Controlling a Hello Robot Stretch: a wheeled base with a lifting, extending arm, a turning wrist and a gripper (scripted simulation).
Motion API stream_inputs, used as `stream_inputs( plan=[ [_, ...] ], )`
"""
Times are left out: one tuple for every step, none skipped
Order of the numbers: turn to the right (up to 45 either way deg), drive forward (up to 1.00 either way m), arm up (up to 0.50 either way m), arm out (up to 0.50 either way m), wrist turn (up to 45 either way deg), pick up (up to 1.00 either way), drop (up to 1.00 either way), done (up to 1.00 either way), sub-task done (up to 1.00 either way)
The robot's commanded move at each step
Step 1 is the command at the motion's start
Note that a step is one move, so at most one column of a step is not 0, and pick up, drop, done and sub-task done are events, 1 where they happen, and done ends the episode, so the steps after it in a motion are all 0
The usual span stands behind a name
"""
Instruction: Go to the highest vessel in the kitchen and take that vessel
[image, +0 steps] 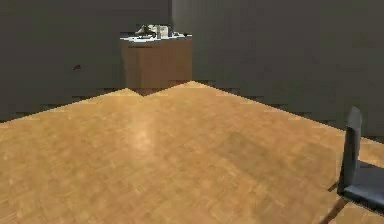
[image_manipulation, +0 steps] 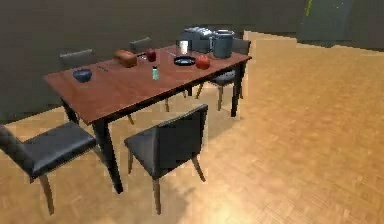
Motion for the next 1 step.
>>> stream_inputs(
  plan=[
    [-45.0,0.00,0.00,0.00,0.0,0.00,0.00,0.00,0.00]
  ],
)
